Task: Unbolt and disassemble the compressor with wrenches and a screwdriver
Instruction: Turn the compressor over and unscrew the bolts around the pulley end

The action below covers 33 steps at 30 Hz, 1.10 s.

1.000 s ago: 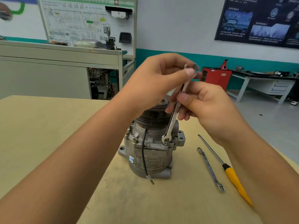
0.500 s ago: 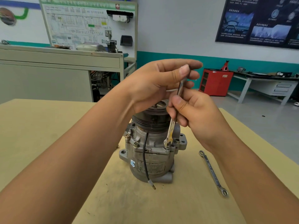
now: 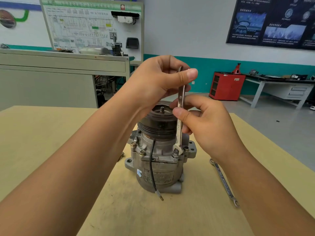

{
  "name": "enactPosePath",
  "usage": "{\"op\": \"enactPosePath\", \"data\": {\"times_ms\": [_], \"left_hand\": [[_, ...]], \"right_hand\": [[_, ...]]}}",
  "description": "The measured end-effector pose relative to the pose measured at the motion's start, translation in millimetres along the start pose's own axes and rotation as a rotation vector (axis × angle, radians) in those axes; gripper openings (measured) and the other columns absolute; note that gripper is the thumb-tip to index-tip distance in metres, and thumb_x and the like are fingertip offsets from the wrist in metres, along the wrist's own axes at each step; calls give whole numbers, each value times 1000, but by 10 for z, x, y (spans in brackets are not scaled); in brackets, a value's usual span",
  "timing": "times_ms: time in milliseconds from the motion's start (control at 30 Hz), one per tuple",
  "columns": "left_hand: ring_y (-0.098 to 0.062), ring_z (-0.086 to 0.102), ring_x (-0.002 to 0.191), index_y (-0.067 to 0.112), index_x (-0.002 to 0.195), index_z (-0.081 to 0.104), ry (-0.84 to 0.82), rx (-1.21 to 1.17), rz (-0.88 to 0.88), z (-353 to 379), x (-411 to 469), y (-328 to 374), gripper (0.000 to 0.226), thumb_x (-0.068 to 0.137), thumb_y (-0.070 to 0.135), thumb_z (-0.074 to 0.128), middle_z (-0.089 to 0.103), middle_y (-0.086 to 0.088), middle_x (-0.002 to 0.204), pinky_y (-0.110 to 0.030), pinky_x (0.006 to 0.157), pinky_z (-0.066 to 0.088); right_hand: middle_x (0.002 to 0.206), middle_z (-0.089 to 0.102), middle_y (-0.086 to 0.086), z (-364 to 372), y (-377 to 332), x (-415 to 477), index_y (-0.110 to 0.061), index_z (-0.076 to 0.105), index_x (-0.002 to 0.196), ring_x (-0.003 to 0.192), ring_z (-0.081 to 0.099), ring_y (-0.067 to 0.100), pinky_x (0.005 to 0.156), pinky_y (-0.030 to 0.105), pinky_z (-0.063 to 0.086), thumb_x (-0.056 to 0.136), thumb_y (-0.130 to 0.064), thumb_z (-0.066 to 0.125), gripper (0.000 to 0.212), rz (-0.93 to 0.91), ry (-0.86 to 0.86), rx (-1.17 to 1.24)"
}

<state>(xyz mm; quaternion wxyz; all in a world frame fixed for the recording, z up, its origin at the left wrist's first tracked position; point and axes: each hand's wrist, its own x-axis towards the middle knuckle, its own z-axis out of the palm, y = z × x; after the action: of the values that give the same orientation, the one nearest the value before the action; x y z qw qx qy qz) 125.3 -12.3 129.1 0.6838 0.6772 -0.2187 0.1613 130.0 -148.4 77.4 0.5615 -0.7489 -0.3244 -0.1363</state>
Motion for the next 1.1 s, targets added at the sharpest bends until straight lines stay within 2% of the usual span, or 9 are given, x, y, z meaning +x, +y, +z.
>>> {"op": "enactPosePath", "data": {"times_ms": [167, 267, 367, 433, 533, 667, 800, 933, 1100], "left_hand": [[-8, 63, 59, 16, 69, 55, 154, 285, 129, -23, -62, 19, 23, 76, 21, 77, 58, 12, 55, -32, 72, 57], [-11, 67, 77, 16, 100, 61, -95, 56, -5, -77, -96, 22, 23, 88, 35, 55, 67, 5, 85, -28, 75, 54], [-17, 66, 98, 14, 115, 59, -326, -116, -36, -137, -141, 2, 31, 97, 26, 36, 71, 2, 99, -30, 88, 51], [-13, 66, 92, 12, 109, 60, -371, -123, -19, -144, -156, -24, 24, 91, 13, 44, 71, 3, 90, -25, 82, 52], [-9, 68, 76, 9, 91, 62, -264, -86, 14, -99, -150, -18, 12, 83, 5, 54, 71, 3, 74, -17, 67, 51], [-14, 70, 78, 16, 76, 67, -176, 37, 105, -38, -128, -22, 7, 78, 10, 65, 72, 2, 73, -20, 68, 51], [-12, 68, 71, 10, 85, 55, -249, -75, 52, 8, -130, -16, 1, 85, 10, 56, 74, -6, 83, -18, 62, 50], [-12, 66, 82, 15, 112, 56, -287, -159, -23, 1, -140, -37, 21, 91, 17, 51, 70, -5, 95, -20, 67, 50], [-6, 60, 75, 18, 107, 62, -213, -68, -39, 47, -118, -71, 29, 80, 22, 53, 61, 2, 88, -21, 63, 50]], "right_hand": [[61, 64, 2, 57, -28, 13, -15, 64, 83, 39, 48, 5, 42, 19, 42, 91, -1, 55, 18, 27, -46, 154], [60, 59, -5, 67, -16, -15, -14, 59, 84, 45, 45, 4, 47, 15, 40, 94, 1, 50, 21, 20, -91, 216], [64, 52, -5, 56, 11, -65, -14, 56, 84, 51, 41, 5, 52, 16, 37, 98, -8, 44, 19, -17, -140, 229], [65, 50, -5, 49, 21, -88, -14, 55, 83, 53, 38, 7, 53, 21, 34, 98, -17, 44, 19, -23, -146, 237], [65, 57, -8, 41, 34, -104, -16, 60, 83, 51, 40, 5, 54, 19, 37, 95, -26, 44, 23, -41, -108, 233], [60, 60, -12, 23, 54, -115, -21, 66, 87, 46, 43, 4, 57, 18, 42, 95, -33, 45, 25, -70, -27, 182], [69, 65, -5, 7, 65, -102, -21, 65, 87, 39, 41, 4, 49, 18, 40, 91, -24, 42, 23, -78, -8, 249], [62, 61, -6, 24, 89, -75, -18, 59, 85, 41, 41, 3, 50, 21, 39, 100, -8, 39, 27, -51, 12, 312], [57, 56, -10, 79, 60, -63, -22, 59, 82, 45, 44, 0, 48, 12, 37, 92, -33, 49, 18, -10, 1, 275]]}}
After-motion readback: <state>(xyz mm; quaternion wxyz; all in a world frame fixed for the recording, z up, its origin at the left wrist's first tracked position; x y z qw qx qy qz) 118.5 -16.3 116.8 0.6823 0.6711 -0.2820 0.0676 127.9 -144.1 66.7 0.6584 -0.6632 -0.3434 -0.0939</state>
